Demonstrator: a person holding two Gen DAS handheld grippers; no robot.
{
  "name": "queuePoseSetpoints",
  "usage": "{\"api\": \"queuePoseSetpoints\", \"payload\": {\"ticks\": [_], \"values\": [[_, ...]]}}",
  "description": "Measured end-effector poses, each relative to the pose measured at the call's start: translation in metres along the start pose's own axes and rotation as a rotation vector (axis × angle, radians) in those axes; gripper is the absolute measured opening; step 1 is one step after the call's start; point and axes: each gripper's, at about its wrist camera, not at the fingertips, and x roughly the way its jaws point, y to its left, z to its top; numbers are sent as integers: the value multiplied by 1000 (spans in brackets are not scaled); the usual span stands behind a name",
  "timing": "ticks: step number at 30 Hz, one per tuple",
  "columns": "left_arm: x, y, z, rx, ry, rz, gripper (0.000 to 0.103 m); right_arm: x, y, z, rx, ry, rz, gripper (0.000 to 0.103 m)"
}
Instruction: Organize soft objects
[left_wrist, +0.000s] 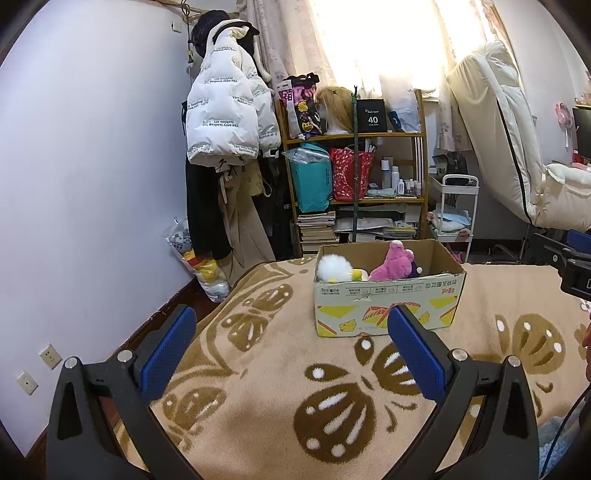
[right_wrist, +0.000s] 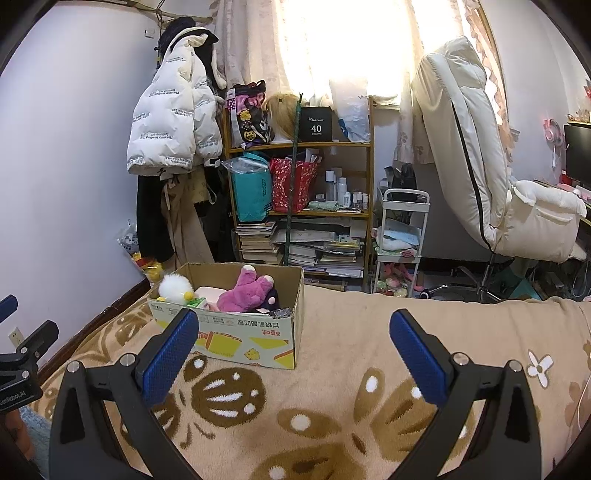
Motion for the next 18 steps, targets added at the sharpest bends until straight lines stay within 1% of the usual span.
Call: {"api": "queuePoseSetpoints", "payload": {"ticks": [3,18], "values": [[1,1,-2,2,1,14,102,0,1,0,1,0,-1,103],[0,2,-2,3,7,8,102,0,-3,1,-16,-14,10,103]]}}
